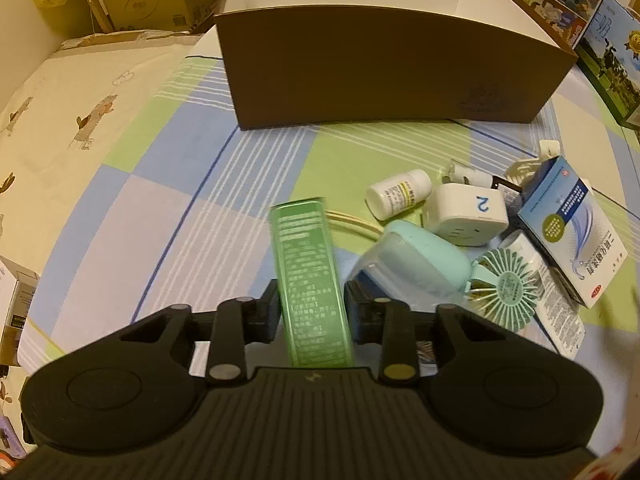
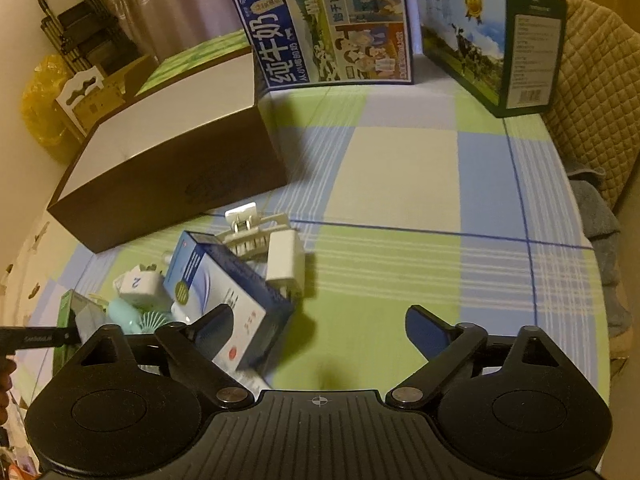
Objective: Organize rigid objects
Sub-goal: 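Grasp the green medicine box with the left gripper while the right gripper grasps the white charger, then carry the green box and white charger into the open cardboard box and release both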
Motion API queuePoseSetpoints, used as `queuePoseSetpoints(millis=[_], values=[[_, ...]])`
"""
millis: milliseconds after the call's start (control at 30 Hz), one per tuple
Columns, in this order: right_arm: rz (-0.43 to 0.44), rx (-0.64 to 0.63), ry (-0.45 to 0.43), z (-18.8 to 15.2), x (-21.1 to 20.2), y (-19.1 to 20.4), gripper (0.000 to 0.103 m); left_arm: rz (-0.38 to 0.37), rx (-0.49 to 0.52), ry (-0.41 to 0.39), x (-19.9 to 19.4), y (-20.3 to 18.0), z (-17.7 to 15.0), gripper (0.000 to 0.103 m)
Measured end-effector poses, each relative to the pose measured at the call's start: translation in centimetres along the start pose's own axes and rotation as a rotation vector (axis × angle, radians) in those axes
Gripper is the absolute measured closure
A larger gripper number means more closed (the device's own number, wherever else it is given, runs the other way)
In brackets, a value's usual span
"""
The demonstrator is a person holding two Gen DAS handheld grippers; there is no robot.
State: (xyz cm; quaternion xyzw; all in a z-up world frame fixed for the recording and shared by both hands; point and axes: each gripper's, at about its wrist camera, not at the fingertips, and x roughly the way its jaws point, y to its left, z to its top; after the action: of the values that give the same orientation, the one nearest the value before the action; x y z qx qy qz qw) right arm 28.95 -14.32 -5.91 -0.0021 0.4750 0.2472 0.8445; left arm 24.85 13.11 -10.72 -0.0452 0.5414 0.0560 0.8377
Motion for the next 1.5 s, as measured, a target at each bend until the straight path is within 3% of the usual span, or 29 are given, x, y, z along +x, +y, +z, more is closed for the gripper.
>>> queuePoseSetpoints(millis=[200,267,400,767,1000,1233,1500], values=[[0.044,-0.053,0.033,1.8,3.0,0.7,0.033,0.047,0.016,-0.009,-0.3,1.4,0.0,0.076],[0.056,-0.070,0.050,2.5,4.1,1.0,0.043,0.055,0.003,-0.008,-0.4,2.1,0.0,0.076],[0.076,-0.095,0.090,3.7,6.5,1.7,0.048,0.071,-0.016,-0.007,-0.7,3.3,0.1,0.076],[0.028,-0.170,0.200,4.7,10.9,2.4,0.077,0.069,-0.040,-0.012,-1.1,4.9,0.6,0.076],[0.009,-0.192,0.183,4.6,10.6,2.3,0.081,0.054,-0.031,-0.024,-1.6,5.2,1.4,0.076],[0.006,-0.174,0.128,5.8,7.5,1.4,0.081,0.017,-0.007,-0.079,-4.1,5.2,2.7,0.076],[0.092,-0.194,0.019,9.3,3.5,4.2,0.081,-0.039,0.022,-0.187,-8.4,4.2,6.2,0.077]])
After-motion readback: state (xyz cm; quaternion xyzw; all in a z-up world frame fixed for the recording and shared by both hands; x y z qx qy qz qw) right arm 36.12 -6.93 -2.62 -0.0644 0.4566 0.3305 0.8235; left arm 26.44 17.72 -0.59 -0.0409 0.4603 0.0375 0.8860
